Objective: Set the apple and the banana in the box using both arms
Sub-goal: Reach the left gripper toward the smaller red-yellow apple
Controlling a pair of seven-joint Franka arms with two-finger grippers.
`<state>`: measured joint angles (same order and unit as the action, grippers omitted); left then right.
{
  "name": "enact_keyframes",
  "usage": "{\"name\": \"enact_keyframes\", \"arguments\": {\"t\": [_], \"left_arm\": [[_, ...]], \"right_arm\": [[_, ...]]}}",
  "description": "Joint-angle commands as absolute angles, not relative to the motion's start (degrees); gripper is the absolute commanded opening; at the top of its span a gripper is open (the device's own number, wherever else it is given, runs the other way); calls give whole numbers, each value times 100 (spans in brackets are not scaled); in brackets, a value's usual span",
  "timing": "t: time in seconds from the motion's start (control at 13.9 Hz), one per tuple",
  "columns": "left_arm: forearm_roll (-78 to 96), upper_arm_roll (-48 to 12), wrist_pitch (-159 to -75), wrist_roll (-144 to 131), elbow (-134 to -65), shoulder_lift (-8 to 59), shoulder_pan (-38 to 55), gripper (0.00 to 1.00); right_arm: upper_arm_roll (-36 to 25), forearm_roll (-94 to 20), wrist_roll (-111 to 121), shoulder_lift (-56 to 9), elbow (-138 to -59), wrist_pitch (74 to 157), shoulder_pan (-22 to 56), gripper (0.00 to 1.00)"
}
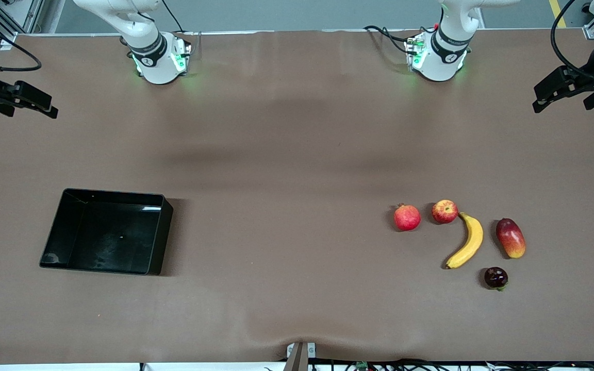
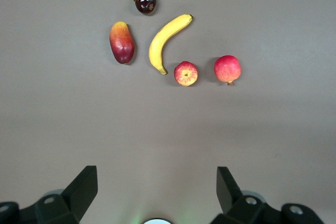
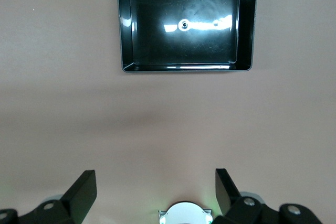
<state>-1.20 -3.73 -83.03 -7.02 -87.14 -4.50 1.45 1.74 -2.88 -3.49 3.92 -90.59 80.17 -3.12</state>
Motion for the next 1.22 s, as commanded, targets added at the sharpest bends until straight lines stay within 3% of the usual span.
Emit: {"name": "enact_keyframes", "arguments": {"t": [0.0, 0.65, 0.94, 1.15], "left_arm": [[-123, -369, -8191, -721, -8604, -422, 141, 100], [-123, -369, -8427, -799, -8744, 210, 158, 100], [-114, -387, -9743, -1387, -9849, 237, 149, 100], [-114, -395, -11236, -1599, -10974, 229, 158, 100]], "right_arm": [[141, -176, -299, 457, -9097, 7989, -237, 100], [149, -176, -299, 457, -9105, 7989, -237, 100], [141, -176, -308, 457, -9132, 7989, -229, 100], [149, -176, -299, 457, -9132, 7989, -229, 100]]}}
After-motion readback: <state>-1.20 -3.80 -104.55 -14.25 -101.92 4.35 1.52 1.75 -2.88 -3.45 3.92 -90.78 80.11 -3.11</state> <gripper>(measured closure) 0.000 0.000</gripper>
